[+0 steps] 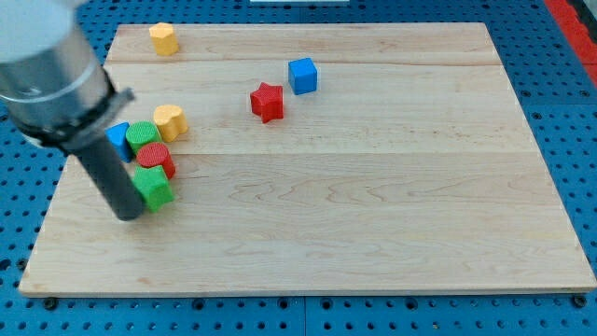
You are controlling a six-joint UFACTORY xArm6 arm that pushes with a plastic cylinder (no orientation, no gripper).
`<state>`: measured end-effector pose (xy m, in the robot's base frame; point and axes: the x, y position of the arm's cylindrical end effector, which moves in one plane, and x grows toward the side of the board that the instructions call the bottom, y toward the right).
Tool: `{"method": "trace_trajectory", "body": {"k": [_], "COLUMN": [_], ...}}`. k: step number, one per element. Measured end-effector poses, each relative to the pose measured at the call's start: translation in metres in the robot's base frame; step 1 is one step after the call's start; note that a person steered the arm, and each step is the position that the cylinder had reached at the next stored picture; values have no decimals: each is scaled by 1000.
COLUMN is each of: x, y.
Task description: Move the red circle closer to the red star
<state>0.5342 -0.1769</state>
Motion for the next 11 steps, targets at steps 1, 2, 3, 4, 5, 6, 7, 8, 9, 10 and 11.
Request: {"method": "trace_trajectory", "body": {"k": [1,2,3,4,5,6,7,8,9,10,11], "x": [-2,-52,-70,-70,-69,-68,-73,-98,-116,-116,-95], "y": [-10,-75,-79,-62,-18,41,95,152,185,185,125]}}
